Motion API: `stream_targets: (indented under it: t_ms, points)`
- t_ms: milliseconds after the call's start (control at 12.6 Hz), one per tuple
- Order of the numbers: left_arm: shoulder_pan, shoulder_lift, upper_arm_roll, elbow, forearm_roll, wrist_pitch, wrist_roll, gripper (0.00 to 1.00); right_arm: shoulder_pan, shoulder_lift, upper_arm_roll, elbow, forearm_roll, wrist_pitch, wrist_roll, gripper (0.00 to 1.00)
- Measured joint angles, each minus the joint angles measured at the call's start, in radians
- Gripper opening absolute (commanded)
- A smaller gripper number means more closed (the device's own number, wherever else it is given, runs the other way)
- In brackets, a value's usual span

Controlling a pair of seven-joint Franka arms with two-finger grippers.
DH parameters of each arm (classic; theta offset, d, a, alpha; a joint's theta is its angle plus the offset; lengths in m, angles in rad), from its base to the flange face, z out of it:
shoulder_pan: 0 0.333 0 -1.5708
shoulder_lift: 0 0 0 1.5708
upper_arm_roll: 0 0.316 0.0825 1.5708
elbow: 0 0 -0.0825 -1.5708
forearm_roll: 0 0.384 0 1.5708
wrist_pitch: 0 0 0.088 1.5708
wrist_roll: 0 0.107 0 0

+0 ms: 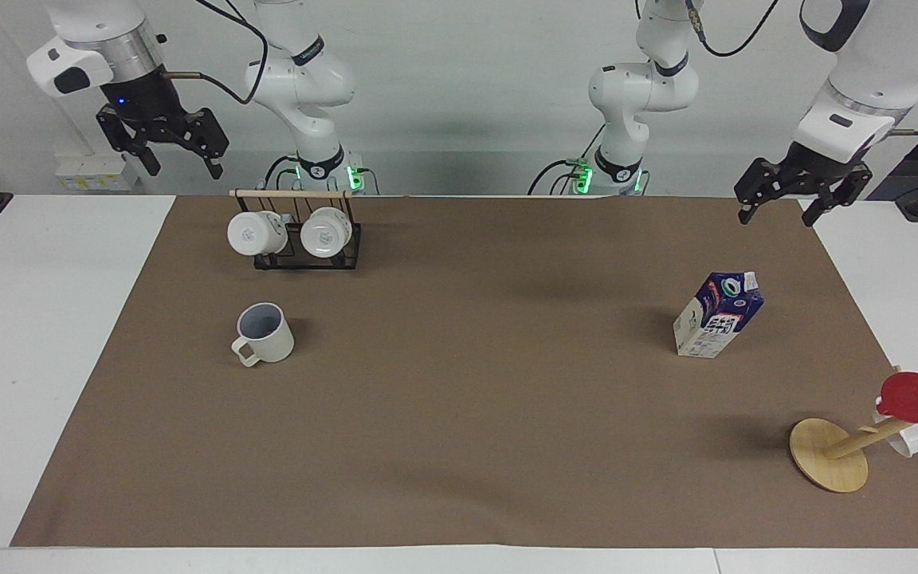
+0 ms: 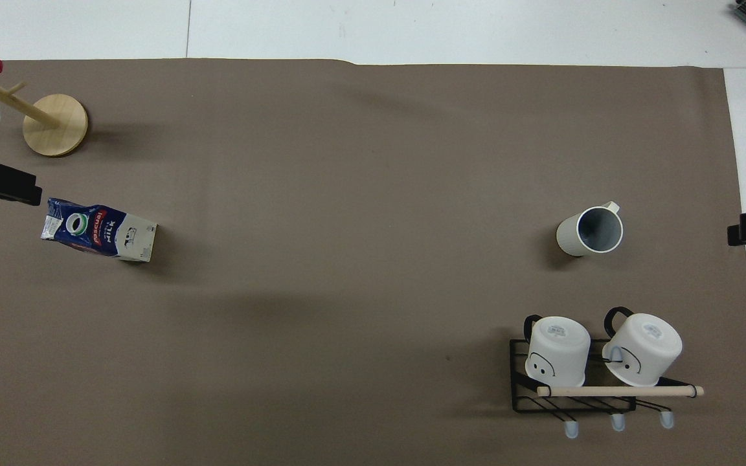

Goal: Place cup and milk on table

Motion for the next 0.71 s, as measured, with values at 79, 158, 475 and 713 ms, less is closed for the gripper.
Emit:
stream_targets:
  t_ms: [79, 158, 475, 713]
  points:
    - [0.0, 0.0, 0.0, 0.0, 0.0, 0.0, 0.0, 1.0, 0.001, 0.0, 0.001, 0.0, 0.0, 0.0, 0.0, 1.0]
    - [0.0, 0.0, 0.0, 0.0, 0.0, -0.001, 0.0, 1.0, 0.002, 0.0, 0.001, -0.002, 0.0, 0.0, 0.0, 1.0]
    - [-0.002, 0.0, -0.006, 0.0, 0.0, -0.001, 0.0, 1.0, 0.002, 0.0, 0.001, -0.004, -0.001, 0.0, 0.0, 1.0]
    - [-0.002, 0.0, -0.009, 0.0, 0.0, -0.001, 0.0, 1.0, 0.002, 0.0, 0.001, -0.007, -0.002, 0.001, 0.0, 1.0]
